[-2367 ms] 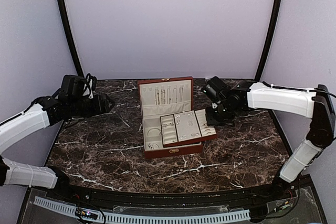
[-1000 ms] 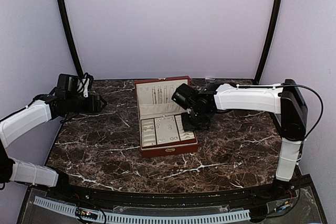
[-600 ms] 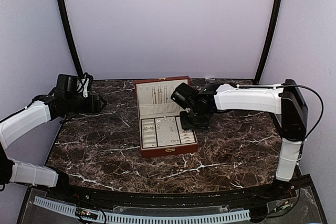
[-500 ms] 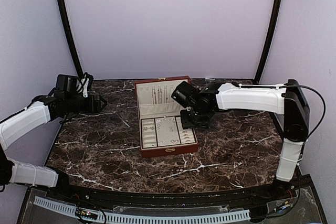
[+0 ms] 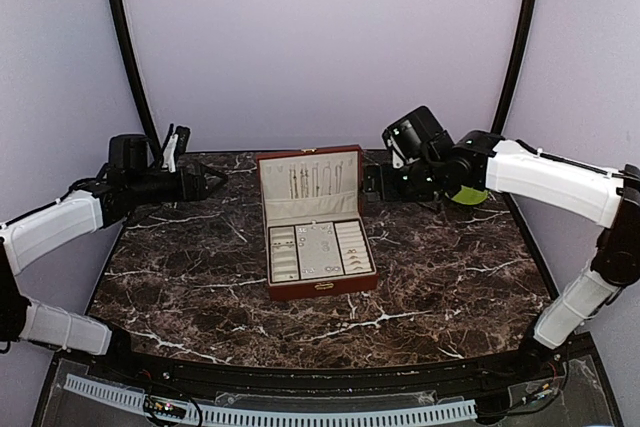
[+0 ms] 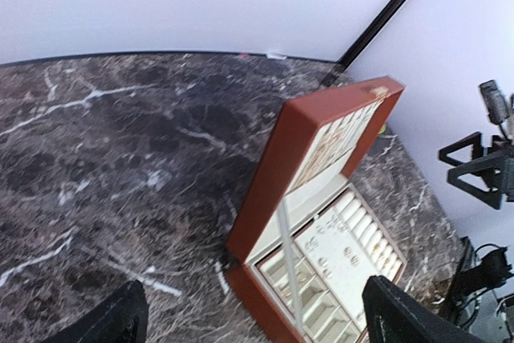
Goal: Organize the mixed jewelry
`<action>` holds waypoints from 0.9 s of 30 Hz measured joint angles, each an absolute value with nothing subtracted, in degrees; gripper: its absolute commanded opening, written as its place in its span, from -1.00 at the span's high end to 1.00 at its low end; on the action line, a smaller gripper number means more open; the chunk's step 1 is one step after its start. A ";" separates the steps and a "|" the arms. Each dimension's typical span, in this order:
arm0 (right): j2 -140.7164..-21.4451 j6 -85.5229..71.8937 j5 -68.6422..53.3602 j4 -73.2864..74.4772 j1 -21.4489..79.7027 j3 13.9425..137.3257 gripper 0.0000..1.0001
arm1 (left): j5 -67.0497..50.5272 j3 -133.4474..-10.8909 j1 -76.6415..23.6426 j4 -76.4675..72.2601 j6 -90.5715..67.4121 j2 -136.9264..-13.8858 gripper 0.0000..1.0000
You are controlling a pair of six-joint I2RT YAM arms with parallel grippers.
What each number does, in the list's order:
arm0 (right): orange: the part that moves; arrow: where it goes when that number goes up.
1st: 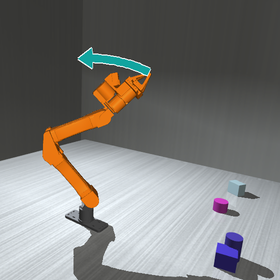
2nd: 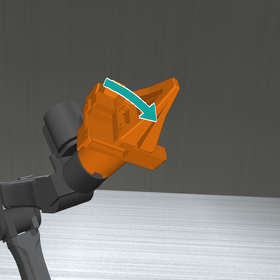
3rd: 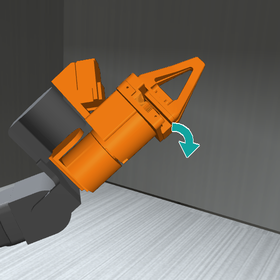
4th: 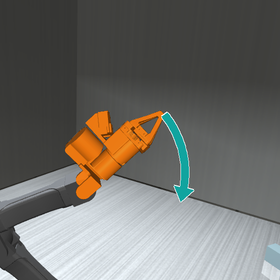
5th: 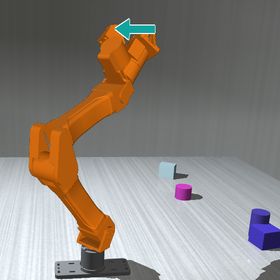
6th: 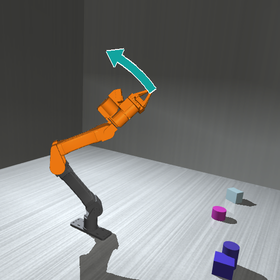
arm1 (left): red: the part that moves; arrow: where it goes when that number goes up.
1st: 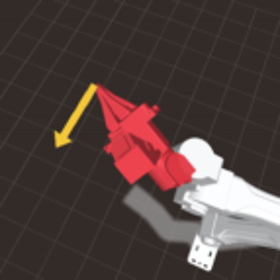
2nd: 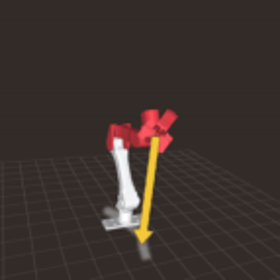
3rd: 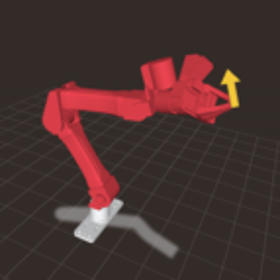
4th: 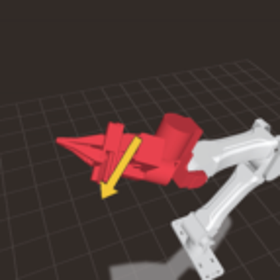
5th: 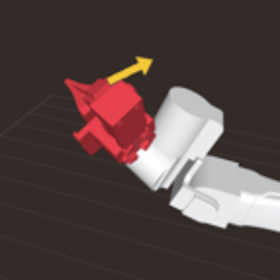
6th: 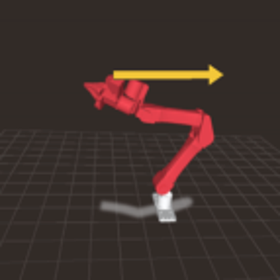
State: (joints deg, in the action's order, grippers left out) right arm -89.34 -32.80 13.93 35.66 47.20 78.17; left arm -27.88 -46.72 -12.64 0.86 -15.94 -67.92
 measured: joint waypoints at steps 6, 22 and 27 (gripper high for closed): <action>-89.47 -25.28 3.57 29.56 38.79 78.19 -0.97 | -35.92 -51.29 -12.64 -9.85 -21.30 -74.59 -0.91; -106.10 -17.15 -24.97 20.91 26.96 95.85 -0.97 | -46.17 -73.58 -15.73 -12.88 -22.00 -99.31 -0.90; -112.42 -15.94 -31.16 20.82 26.72 102.67 -0.97 | -48.49 -77.69 -16.34 -11.38 -21.32 -103.11 -0.90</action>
